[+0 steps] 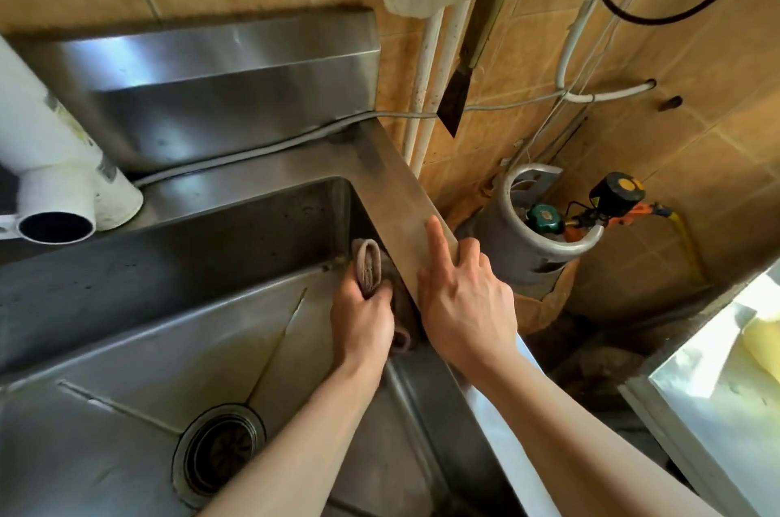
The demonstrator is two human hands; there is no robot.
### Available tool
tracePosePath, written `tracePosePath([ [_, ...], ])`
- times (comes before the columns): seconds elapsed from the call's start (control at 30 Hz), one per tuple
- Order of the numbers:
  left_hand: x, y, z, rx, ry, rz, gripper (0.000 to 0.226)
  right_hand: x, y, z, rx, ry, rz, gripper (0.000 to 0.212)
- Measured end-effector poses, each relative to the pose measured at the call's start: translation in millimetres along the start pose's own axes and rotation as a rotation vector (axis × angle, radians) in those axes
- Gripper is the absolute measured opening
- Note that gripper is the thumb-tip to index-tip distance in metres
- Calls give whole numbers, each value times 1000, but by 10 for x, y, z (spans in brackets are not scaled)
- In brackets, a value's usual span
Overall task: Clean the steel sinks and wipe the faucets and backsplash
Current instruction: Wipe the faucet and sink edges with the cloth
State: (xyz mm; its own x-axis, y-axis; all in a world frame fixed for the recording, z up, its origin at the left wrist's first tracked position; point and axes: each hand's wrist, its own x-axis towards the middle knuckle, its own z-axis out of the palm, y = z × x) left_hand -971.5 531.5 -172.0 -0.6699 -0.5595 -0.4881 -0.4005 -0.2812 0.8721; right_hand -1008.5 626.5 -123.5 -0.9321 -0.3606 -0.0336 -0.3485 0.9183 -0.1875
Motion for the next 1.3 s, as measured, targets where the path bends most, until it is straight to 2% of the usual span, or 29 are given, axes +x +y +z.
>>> tracePosePath([
  [0.2, 354, -439, 86, 248, 53, -37, 40, 4, 15, 43, -5, 34, -18, 63],
  [0.43, 717, -840, 108, 408, 67, -151, 42, 12, 35, 94, -3, 74, -35, 63],
  [0.67, 700, -761, 87, 285, 20, -178, 36, 26, 59, 90, -28, 56, -28, 61],
  [0.87, 485, -81, -9, 48, -54, -60, 39, 54, 30, 7, 12, -40, 10, 61],
  [0.97, 410, 279, -76, -12, -53, -4, 33, 150, -72, -72, -9, -13, -4, 60],
  [1.1, 496, 371, -25, 44, -6, 80, 41, 518, -219, -66, 23, 19, -75, 60],
  [1.2, 673, 143, 31, 124, 13, 46, 38, 715, -267, 36, 25, -3, -103, 58],
  [1.3, 891, -182, 39, 267, 21, 13, 39, 726, -255, 117, -13, 44, -135, 60],
])
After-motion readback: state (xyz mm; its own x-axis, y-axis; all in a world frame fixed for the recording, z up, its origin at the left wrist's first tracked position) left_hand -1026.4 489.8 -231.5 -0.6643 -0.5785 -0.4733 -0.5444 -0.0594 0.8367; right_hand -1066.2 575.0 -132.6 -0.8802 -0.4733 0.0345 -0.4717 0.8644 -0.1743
